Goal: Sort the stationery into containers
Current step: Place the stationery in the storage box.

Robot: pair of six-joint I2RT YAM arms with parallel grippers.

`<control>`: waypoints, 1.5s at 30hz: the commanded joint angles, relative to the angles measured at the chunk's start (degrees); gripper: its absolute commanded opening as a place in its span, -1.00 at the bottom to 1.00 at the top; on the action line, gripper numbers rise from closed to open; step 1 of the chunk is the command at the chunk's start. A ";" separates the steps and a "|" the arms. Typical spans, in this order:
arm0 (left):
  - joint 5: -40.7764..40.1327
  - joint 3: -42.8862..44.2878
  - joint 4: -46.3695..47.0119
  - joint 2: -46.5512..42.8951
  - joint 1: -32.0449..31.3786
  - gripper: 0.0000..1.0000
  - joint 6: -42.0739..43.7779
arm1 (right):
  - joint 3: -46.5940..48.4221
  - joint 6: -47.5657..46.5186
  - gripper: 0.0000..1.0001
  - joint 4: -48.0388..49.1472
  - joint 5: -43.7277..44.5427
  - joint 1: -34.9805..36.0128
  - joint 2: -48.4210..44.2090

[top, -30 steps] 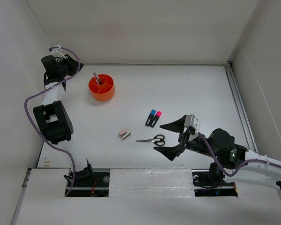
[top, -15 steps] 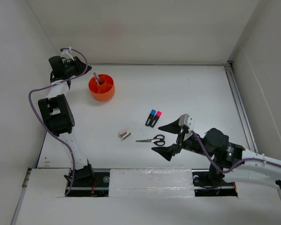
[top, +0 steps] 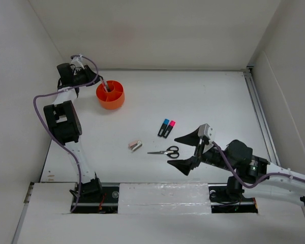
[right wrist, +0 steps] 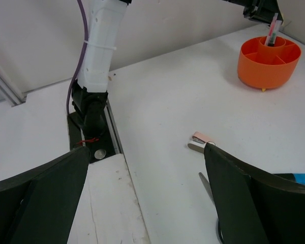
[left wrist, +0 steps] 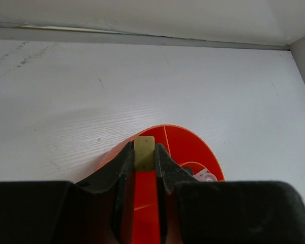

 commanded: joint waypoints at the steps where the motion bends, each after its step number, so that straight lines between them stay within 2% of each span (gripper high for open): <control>1: 2.01 0.30 0.61 -1.81 -0.24 -1.00 2.23 | 0.37 0.46 1.00 -0.02 0.58 0.32 -1.78; 10: -0.45 -1.81 -0.44 -2.86 -0.24 -0.87 2.85 | 0.37 0.46 1.00 -2.40 1.29 0.32 -6.87; 21: 0.43 -3.65 -0.45 -2.86 -0.24 -0.62 3.46 | 0.90 0.46 1.00 -2.93 1.29 0.32 -6.88; 32: 2.10 -4.71 0.61 -3.91 -0.24 -0.53 2.67 | 1.42 0.46 1.00 -2.93 1.82 0.32 -5.83; 45: -1.68 -3.04 1.84 -9.01 0.38 -0.44 -3.30 | 1.42 -0.07 1.00 -2.93 3.66 0.32 -4.68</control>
